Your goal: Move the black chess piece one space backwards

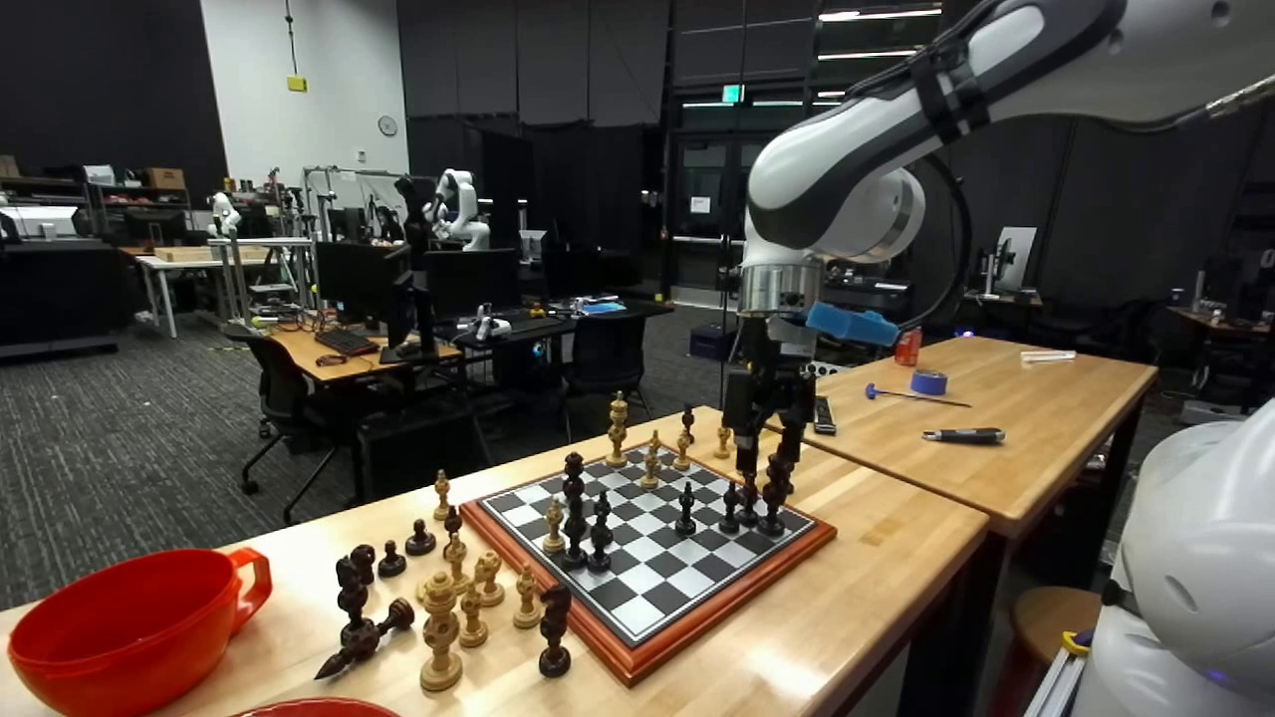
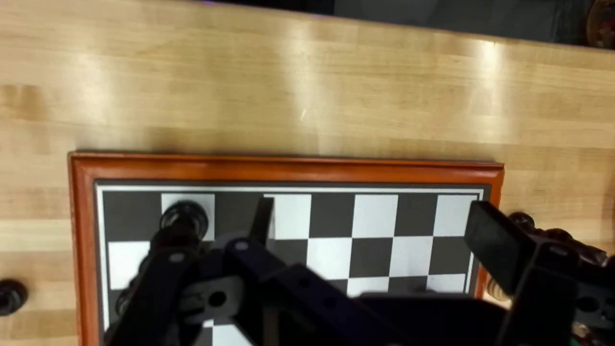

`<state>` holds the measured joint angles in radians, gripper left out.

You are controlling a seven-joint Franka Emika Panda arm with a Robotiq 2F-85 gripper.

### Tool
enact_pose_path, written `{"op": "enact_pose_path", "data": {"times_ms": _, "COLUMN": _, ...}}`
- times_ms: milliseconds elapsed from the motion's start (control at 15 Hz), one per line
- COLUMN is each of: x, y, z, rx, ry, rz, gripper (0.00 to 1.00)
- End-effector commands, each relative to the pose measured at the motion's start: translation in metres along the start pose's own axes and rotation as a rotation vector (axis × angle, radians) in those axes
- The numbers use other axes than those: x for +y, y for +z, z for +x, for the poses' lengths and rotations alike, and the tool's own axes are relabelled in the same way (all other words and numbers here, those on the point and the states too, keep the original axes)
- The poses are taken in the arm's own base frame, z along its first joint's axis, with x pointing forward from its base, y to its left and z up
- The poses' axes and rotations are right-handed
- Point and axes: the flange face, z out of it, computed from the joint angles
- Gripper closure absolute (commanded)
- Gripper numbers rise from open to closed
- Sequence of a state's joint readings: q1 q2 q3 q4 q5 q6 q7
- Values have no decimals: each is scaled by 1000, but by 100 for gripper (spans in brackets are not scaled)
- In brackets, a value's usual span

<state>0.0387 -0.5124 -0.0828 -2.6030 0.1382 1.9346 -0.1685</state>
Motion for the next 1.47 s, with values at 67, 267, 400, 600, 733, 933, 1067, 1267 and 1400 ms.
{"op": "enact_pose_path", "data": {"times_ms": 67, "x": -33, "y": -4, "z": 60, "rx": 26, "ry": -76, "rz": -51, "gripper": 0}}
{"op": "enact_pose_path", "data": {"times_ms": 267, "x": -55, "y": -3, "z": 97, "rx": 66, "ry": -100, "rz": -74, "gripper": 0}}
{"op": "enact_pose_path", "data": {"times_ms": 400, "x": -67, "y": -3, "z": 119, "rx": 91, "ry": -107, "rz": -99, "gripper": 0}}
{"op": "enact_pose_path", "data": {"times_ms": 600, "x": -71, "y": -1, "z": 148, "rx": 118, "ry": -71, "rz": -137, "gripper": 0}}
{"op": "enact_pose_path", "data": {"times_ms": 733, "x": -65, "y": 2, "z": 163, "rx": 124, "ry": -30, "rz": -169, "gripper": 0}}
{"op": "enact_pose_path", "data": {"times_ms": 933, "x": -55, "y": 13, "z": 177, "rx": 112, "ry": 18, "rz": -216, "gripper": 0}}
{"op": "enact_pose_path", "data": {"times_ms": 1067, "x": -52, "y": 19, "z": 182, "rx": 95, "ry": 42, "rz": -224, "gripper": 0}}
{"op": "enact_pose_path", "data": {"times_ms": 1267, "x": -56, "y": 26, "z": 184, "rx": 72, "ry": 53, "rz": -209, "gripper": 0}}
{"op": "enact_pose_path", "data": {"times_ms": 1400, "x": -57, "y": 30, "z": 184, "rx": 59, "ry": 62, "rz": -214, "gripper": 0}}
